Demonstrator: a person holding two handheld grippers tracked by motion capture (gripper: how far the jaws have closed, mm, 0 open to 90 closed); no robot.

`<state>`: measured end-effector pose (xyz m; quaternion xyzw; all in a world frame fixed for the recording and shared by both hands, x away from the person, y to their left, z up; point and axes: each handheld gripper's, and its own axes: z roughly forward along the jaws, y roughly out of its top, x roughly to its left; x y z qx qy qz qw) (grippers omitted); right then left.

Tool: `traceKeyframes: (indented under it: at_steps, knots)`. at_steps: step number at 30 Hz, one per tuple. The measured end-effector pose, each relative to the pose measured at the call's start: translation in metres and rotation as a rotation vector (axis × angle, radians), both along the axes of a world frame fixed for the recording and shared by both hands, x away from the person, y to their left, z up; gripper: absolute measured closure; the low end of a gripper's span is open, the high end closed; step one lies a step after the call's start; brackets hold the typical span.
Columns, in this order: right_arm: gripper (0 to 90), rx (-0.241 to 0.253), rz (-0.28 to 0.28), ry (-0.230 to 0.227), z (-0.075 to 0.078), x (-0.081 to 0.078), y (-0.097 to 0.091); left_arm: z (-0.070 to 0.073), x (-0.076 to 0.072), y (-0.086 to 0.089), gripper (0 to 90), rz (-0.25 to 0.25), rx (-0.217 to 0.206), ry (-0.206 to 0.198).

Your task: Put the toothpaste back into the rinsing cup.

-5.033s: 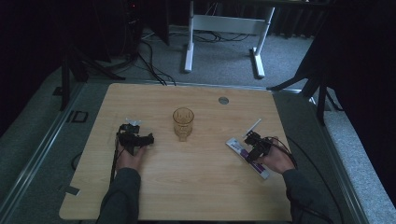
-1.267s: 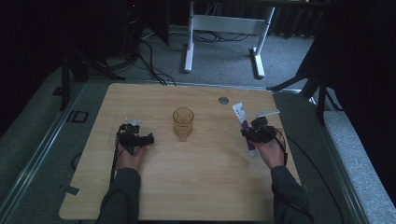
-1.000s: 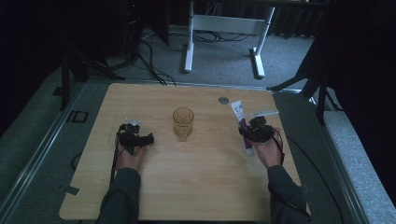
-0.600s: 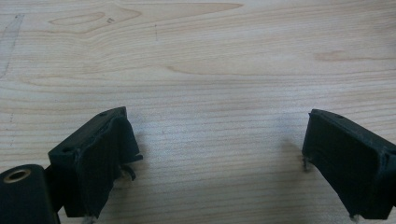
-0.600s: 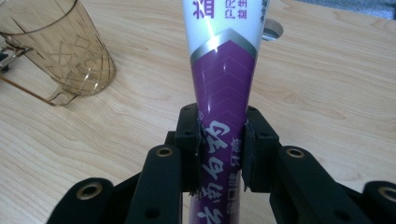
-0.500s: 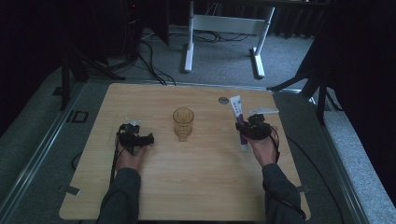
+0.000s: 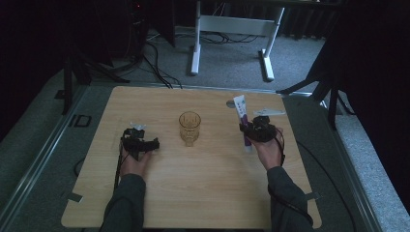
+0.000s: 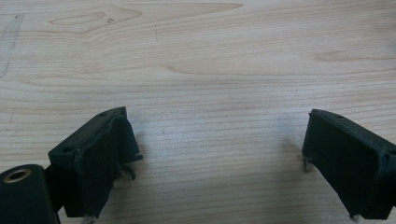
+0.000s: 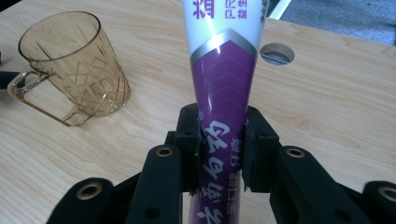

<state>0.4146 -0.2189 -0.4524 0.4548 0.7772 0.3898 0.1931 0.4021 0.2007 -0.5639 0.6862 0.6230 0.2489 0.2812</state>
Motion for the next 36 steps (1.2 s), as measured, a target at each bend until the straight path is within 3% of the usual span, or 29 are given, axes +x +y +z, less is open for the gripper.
traceKeyframes:
  at_steps: [11, 36]
  knots:
    - [72.1, 0.048, 0.007, -0.018, 0.002, 0.004, 0.006, 0.0, 0.0, 0.0, 7.6, 0.0, 0.0, 0.0]
    - [72.1, 0.08, 0.036, -0.081, 0.01, 0.01, 0.023, 0.0, 0.0, 0.0, 7.6, 0.0, 0.0, 0.0]
